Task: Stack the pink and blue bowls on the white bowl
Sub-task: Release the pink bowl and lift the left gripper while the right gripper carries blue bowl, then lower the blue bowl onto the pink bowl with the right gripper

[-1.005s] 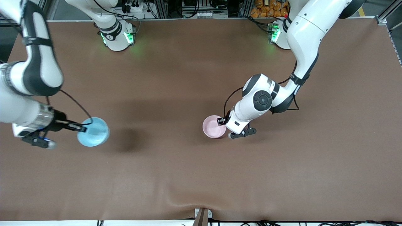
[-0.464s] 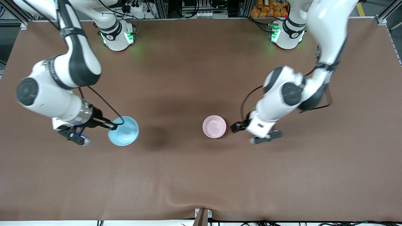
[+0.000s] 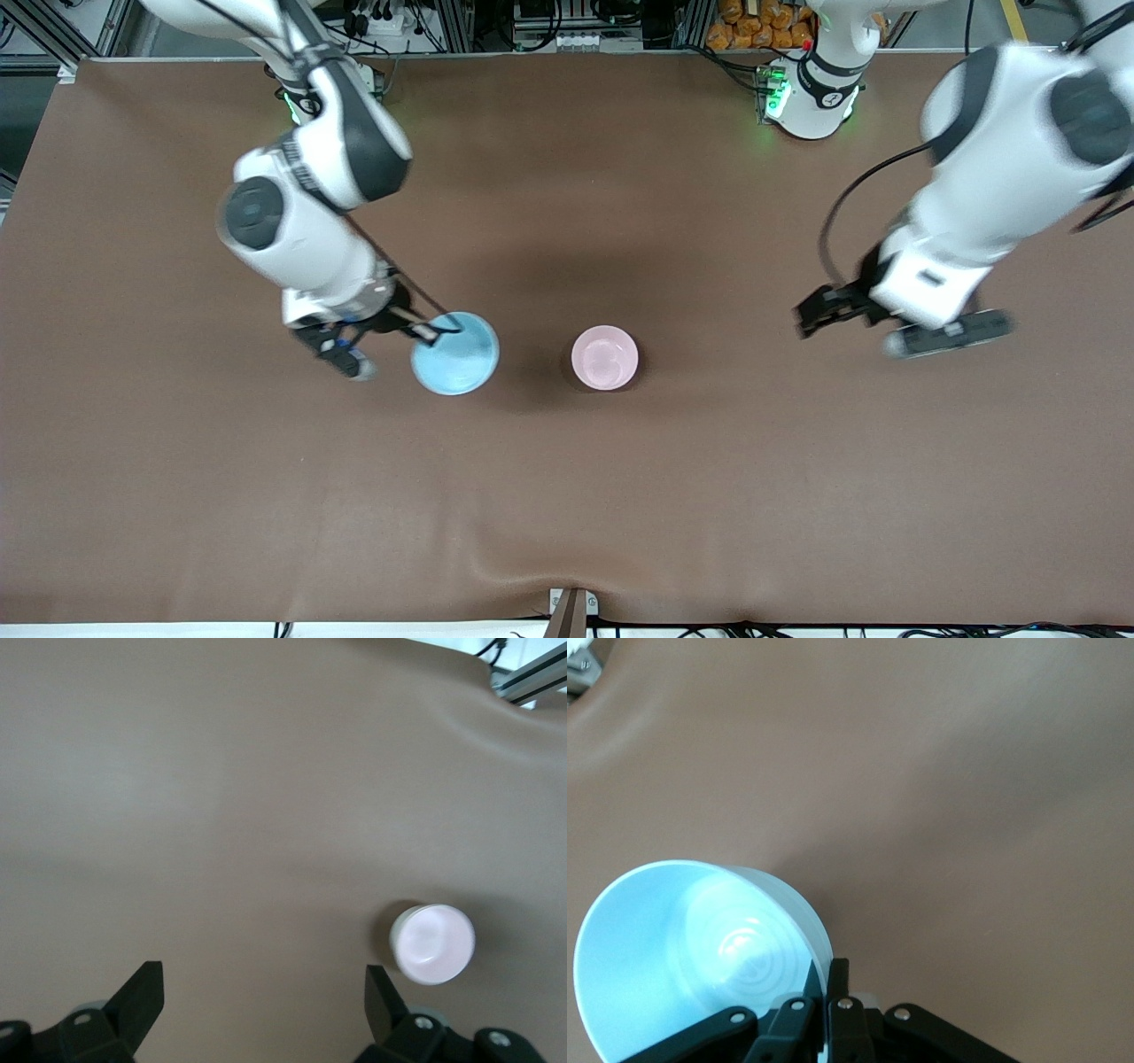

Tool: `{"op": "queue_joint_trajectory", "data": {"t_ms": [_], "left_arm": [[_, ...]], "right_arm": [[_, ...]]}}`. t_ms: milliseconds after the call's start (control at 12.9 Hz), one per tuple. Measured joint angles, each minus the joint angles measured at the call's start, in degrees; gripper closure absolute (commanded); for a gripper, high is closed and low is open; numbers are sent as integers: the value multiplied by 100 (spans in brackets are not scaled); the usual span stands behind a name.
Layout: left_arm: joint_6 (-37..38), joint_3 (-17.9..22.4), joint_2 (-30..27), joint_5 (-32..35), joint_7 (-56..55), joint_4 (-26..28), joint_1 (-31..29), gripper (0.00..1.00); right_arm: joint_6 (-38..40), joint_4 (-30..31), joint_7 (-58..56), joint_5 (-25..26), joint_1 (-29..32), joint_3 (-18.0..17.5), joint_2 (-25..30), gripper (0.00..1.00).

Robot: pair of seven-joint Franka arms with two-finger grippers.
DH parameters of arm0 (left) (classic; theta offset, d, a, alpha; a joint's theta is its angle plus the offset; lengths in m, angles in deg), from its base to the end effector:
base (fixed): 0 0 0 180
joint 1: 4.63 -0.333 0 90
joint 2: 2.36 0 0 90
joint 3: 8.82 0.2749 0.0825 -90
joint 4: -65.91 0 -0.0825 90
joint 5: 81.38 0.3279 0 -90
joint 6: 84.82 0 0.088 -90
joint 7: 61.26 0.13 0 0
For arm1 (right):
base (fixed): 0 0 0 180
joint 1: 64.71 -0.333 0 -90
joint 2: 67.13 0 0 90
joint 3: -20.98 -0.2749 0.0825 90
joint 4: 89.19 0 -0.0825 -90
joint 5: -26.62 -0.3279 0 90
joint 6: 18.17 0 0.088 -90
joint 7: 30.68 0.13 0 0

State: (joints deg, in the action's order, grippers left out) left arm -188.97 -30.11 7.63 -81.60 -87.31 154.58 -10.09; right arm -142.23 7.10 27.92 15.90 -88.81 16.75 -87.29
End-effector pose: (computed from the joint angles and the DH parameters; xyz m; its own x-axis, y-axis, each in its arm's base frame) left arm 0.5458 -0.1408 0.5069 0.9796 0.1897 0.0668 0.1819 -0.9775 0.1070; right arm 0.5313 0.2945 0.3749 0.8105 -0.5772 -0.1000 -0.5845 -0.7854 -0.2038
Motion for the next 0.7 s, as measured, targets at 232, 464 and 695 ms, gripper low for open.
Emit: {"op": "queue_joint_trajectory", "data": {"t_ms": [232,464,695], "left_arm": [[880,-1,-132,0,603,-433,-388,0],[1351,101,-394,0,1361,-499,-605,0],[1719,1062,-694,0,1652,-500,206,0]], "right_arm": [[-509,-111,813,5,-545,9,-416,100],[-707,-522,1746,276,-946,26,-1019,100],[-757,-1010,2852,767,-1347,33,-1593,100]]}}
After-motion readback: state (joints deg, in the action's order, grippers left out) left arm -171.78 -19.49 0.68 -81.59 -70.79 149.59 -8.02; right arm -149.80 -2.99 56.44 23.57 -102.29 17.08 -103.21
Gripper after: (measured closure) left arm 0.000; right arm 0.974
